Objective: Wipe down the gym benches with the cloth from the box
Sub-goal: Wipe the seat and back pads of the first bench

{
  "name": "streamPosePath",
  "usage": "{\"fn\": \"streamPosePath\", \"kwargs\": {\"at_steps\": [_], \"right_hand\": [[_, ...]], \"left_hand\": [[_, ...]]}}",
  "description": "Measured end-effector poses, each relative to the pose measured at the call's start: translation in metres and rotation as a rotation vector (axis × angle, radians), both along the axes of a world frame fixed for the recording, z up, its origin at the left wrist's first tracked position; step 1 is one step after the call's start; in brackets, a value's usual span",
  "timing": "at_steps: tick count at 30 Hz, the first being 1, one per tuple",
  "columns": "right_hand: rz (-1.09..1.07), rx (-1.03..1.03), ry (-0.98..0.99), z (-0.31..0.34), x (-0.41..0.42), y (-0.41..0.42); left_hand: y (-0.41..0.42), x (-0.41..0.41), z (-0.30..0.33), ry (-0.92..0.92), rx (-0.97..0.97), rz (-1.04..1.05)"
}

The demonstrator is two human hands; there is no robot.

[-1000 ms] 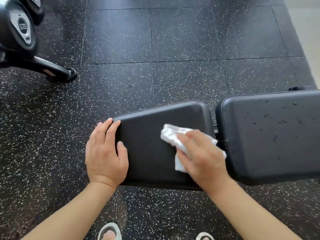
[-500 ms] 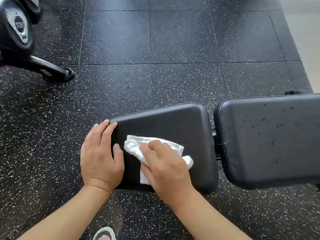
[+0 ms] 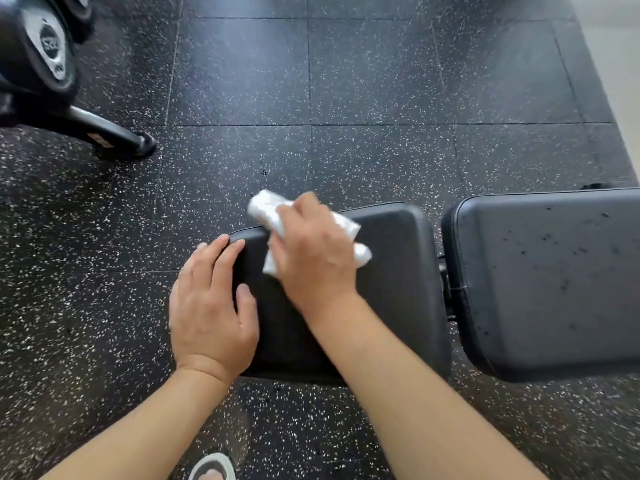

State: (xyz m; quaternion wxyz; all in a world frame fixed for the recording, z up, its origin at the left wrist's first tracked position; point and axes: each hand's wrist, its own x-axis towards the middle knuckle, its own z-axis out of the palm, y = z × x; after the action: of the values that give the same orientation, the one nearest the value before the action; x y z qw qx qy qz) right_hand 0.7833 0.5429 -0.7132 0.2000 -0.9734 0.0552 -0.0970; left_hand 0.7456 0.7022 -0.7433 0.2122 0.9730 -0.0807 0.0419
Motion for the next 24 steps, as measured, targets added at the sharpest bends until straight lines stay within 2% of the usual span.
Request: {"fn": "streamPosePath", "kwargs": {"at_steps": [3,6,9,11,15,18,20,24], "right_hand": [[0.128,0.049,-0.065,0.001,-0.040,0.008],[0.197,0.017,-0.053,-0.006,-0.085,-0.030],[0.087,-0.030,-0.087,-0.006,-0.116,-0.086],[-0.022,-0.028,-0.090,-0.004,-0.109,-0.114],[-0.241,0.064,-0.072,-0.005,-0.030,-0.135],[-0.322,0.075,-0.047,-0.012,0.002,-0.139],[-0.327,0.068,-0.073,-0.012,-0.020,-0.133],[-0.255,0.092,-0.082,-0.009,-0.124,-0.104]], "left_hand": [[-0.001,0.000,-0.001,-0.010,-0.001,-0.020],[-0.003,0.000,0.001,-0.010,0.000,0.003],[-0.004,-0.001,0.000,-0.023,0.012,0.005],[-0.003,0.000,0.000,-0.031,0.015,0.000],[-0.004,0.001,-0.001,-0.032,0.013,0.010],[-0.002,0.002,-0.003,-0.055,0.014,-0.017],[-0.002,0.002,-0.003,-0.041,0.012,-0.013],[-0.004,0.000,0.000,-0.042,0.016,-0.024]]}}
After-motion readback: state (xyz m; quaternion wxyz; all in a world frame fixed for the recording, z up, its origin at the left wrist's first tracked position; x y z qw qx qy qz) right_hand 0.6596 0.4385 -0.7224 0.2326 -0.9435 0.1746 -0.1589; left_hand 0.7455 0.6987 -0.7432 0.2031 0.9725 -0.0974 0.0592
